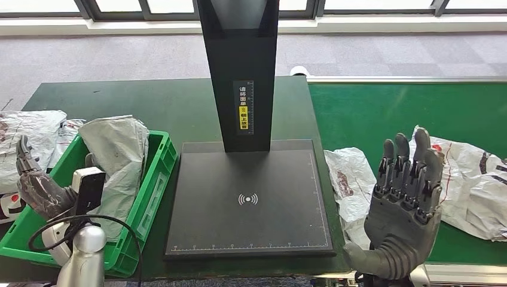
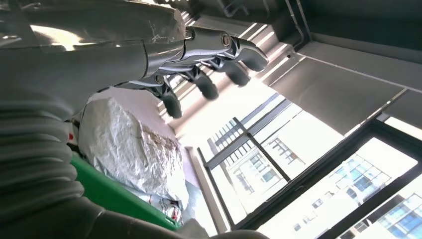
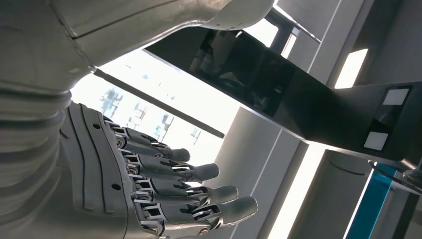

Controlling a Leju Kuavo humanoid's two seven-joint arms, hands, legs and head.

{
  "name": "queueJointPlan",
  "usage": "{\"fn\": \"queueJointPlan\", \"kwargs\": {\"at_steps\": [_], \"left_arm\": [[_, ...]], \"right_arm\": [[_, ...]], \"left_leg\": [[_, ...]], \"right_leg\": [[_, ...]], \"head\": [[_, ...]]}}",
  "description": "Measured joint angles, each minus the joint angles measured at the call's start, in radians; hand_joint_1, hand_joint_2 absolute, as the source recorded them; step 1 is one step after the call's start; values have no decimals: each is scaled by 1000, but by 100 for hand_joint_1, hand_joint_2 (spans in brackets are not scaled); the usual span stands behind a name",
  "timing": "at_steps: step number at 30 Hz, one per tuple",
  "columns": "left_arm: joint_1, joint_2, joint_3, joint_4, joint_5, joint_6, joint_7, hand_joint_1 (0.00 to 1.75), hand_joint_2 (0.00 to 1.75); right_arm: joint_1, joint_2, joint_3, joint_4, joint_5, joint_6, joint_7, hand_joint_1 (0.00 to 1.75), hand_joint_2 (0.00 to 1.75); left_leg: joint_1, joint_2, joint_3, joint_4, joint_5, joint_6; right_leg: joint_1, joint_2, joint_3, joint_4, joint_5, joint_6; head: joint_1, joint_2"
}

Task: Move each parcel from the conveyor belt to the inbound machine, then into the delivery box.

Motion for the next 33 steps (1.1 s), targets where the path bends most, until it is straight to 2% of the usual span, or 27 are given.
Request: {"fn": "queueJointPlan", "kwargs": {"at_steps": [4,13,19,22,25,28,30,33], "left_arm": [[25,-22,2,-40,71,0,-46,0,0],[57,-49,8,-96,117,0,-73,0,0],[108,-86,15,-170,328,0,-187,0,0],[155,-100,-10,-226,501,-23,-235,0,0],[227,-97,-111,-291,745,-151,-252,0,0],[278,-74,-251,-331,933,-361,-229,0,0],[297,-58,-327,-343,991,-455,-215,0,0],[316,-44,-401,-357,998,-524,-214,0,0]], "right_arm": [[-1,-1,0,8,-4,-2,-2,0,175],[7,-14,-1,32,-4,-23,0,0,175],[19,-18,-46,79,39,-55,83,0,175],[28,-18,-84,116,144,-100,144,0,175],[64,-15,-139,153,270,-155,212,0,175],[105,-8,-202,170,411,-197,294,0,175],[125,0,-246,177,464,-202,334,0,175],[142,10,-301,191,524,-201,382,0,175]], "left_leg": [[0,0,-1,0,0,0],[0,0,-2,0,0,0],[0,0,-3,0,0,0],[0,0,-3,0,-1,1],[0,-1,-3,1,-2,2],[0,-3,-5,1,-3,3],[0,-2,-6,1,-3,3],[0,-1,-5,1,-4,3]], "right_leg": [[0,0,-1,0,0,0],[1,0,-2,0,0,0],[0,0,-3,0,0,0],[0,0,-4,0,-1,1],[0,0,-5,-1,-2,2],[0,-2,-4,-1,-3,4],[0,-2,-4,-1,-3,4],[0,0,-4,-1,-3,4]], "head": [[0,0],[0,0],[0,0],[0,0],[0,0],[0,0],[0,0],[0,0]]}}
